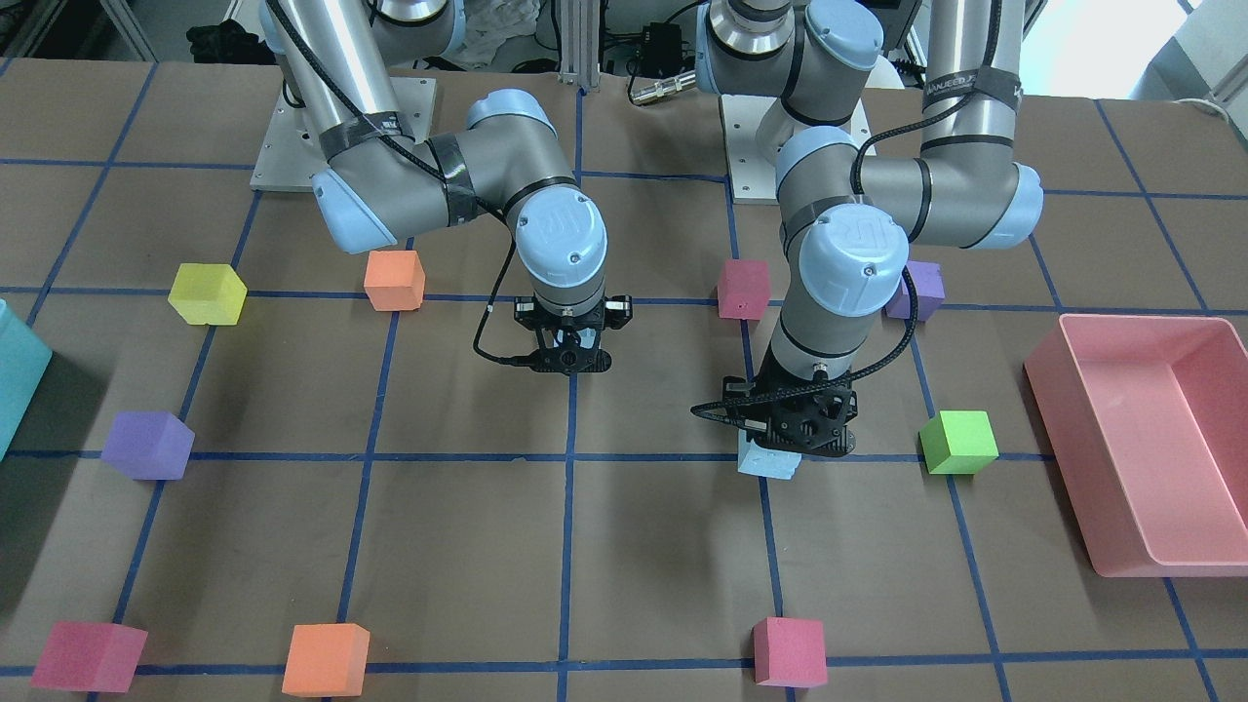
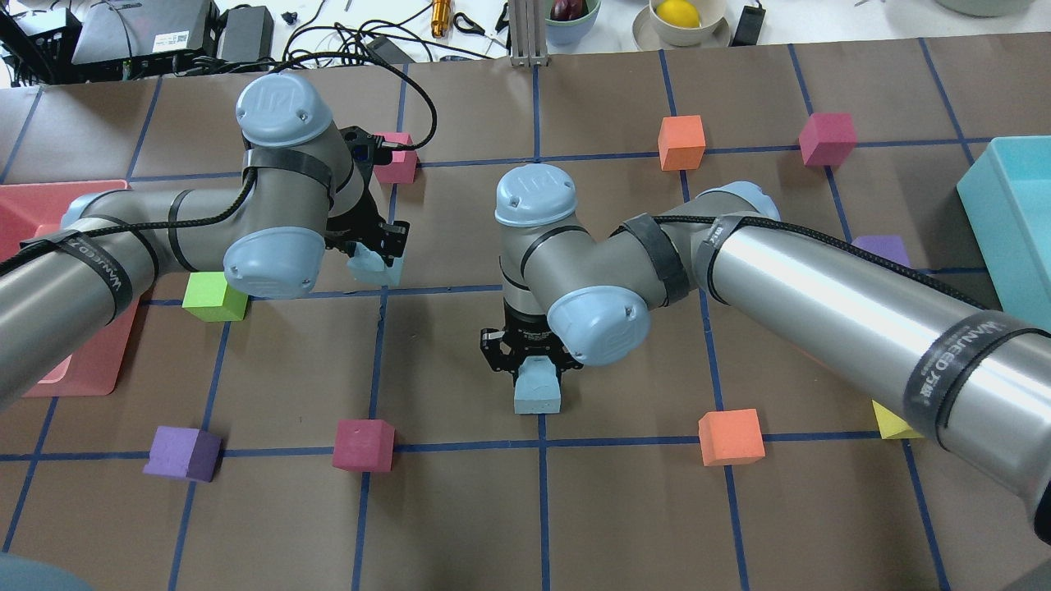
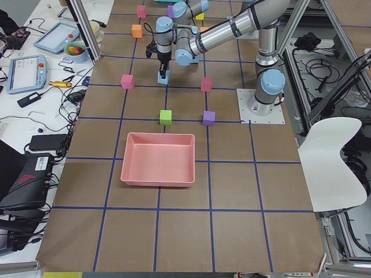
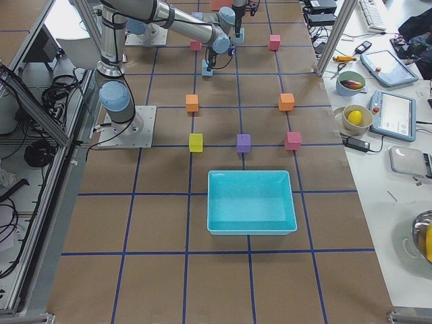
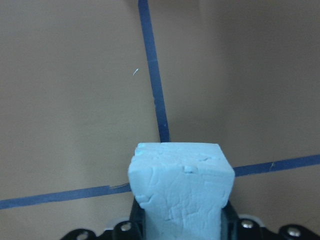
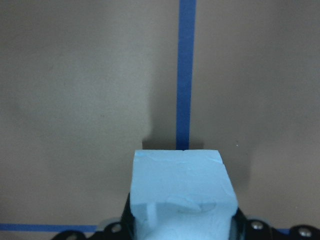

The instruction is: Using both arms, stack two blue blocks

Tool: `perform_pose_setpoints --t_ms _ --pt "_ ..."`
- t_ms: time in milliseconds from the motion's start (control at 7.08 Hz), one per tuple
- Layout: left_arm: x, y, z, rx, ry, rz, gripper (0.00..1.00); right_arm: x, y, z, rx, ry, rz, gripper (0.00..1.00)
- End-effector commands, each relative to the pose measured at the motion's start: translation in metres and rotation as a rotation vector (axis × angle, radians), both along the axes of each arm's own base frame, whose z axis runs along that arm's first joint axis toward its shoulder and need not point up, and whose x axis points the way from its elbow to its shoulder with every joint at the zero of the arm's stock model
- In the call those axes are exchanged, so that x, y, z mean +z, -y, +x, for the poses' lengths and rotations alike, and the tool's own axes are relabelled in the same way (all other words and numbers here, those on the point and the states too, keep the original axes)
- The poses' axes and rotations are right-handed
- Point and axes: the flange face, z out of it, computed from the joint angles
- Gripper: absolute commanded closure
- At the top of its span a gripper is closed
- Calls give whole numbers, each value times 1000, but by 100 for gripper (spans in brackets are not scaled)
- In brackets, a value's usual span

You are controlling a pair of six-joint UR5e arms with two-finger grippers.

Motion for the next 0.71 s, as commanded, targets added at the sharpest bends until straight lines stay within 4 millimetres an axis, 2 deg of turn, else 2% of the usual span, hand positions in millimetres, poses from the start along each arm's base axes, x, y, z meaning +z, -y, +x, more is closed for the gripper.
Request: perform_pose_setpoints --t_ms 0,141,283,424,565 --pt "20 -7 -2 -2 -3 -12 100 -5 -4 -2 -24 -10 10 11" --pt "25 -8 -3 9 -12 -18 100 -3 -2 -5 -26 -10 8 0" --pt "31 -11 -5 8 -33 -19 100 7 3 -7 -28 -2 -9 0" --pt "40 -16 -5 8 -34 -14 100 29 4 -12 -28 13 -43 0" --pt "47 -23 -6 23 -33 -1 100 57 7 -26 -44 19 -79 0"
